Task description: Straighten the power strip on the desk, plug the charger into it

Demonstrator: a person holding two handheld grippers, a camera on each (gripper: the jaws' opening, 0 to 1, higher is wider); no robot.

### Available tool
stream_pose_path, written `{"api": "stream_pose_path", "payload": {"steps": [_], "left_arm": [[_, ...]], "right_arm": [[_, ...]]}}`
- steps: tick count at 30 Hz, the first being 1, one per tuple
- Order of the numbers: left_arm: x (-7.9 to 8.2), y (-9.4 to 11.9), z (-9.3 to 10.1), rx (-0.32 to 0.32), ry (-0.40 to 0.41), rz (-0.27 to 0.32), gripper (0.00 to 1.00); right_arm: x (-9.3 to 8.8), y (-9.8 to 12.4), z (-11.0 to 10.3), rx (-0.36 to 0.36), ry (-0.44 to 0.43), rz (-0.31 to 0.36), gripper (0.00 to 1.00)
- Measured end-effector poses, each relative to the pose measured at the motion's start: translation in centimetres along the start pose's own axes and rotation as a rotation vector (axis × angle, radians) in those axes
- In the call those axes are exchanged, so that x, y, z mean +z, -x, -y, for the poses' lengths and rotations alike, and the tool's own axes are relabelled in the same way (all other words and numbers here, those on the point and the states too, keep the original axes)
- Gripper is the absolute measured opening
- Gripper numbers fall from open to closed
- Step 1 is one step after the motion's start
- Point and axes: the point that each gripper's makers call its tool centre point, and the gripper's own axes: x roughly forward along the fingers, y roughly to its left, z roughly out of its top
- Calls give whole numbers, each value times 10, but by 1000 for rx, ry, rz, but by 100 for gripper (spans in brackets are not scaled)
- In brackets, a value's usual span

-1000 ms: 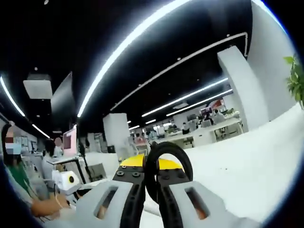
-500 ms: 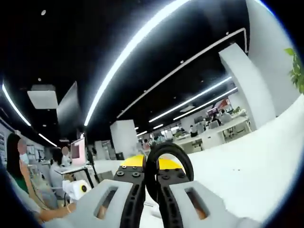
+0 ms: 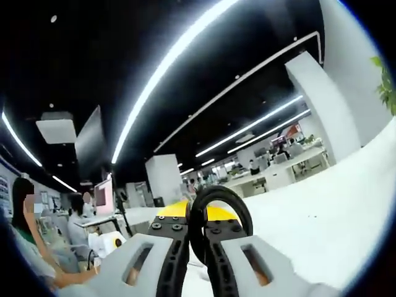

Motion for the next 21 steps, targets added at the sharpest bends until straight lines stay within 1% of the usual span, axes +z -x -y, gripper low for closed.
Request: {"api": "stream_pose_path", "payload": {"steps": [4,9,21], "left_arm": [[0,-5,0,9,-16,0,88],[3,-15,3,0,-25,3,88],[7,-44,12,-27,-34,25,88]], "right_arm": [[-3,-1,0,3,-9,-2,5],[-6,-2,-1,6,-12,-6,5],[-5,-4,-4,15,-8,3,5]]}}
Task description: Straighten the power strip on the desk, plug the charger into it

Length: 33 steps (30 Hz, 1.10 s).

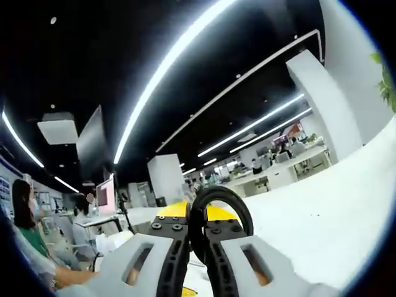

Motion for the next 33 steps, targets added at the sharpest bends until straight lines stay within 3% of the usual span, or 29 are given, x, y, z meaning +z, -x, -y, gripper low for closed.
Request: {"api": "stream_pose_path", "payload": {"steps": [17,33], "left_arm": [[-3,-36,15,-20,-51,2,88],[-4,-57,25,-20,-59,24,85]], "right_arm": [[0,1,-3,18,-23,5,5],[1,2,-10,32,-34,11,5]]}}
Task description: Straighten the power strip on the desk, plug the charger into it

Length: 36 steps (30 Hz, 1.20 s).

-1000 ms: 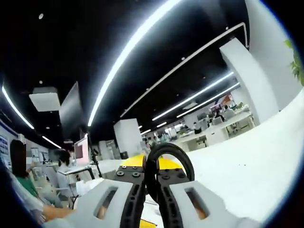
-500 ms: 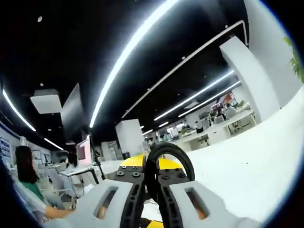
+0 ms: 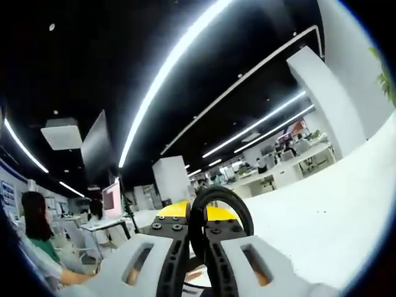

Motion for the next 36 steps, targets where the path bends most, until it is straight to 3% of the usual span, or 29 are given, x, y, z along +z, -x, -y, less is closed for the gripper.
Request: {"api": "stream_pose_path", "payload": {"steps": [14,20,27,31,36], "left_arm": [[-1,-8,7,-10,-13,8,85],[0,-12,11,-22,-39,11,79],[0,-15,12,-36,-79,1,56],[-2,-16,16,-54,-81,-11,52],[-5,-18,16,-54,-99,-30,39]], "right_arm": [[-3,-2,-2,10,-18,-4,5],[-3,-1,-1,8,-26,1,5],[-5,0,-1,6,-35,5,5],[-8,1,-1,2,-39,3,5],[-11,2,0,0,-48,4,5]]}}
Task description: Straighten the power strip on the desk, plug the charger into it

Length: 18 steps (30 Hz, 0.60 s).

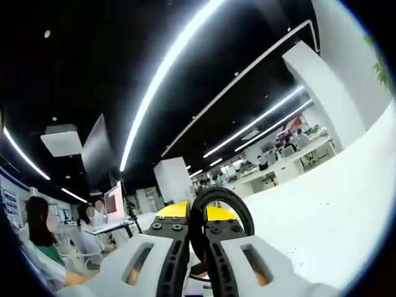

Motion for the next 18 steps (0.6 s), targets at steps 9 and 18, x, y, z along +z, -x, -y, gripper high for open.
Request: {"api": "stream_pose_path", "payload": {"steps": [9,18], "left_arm": [[-1,-3,5,-41,-6,-9,28],[-2,-6,5,-112,1,-20,27]], "right_arm": [[-4,2,1,-9,1,-6,5],[-6,0,1,-11,8,-12,5]]}}
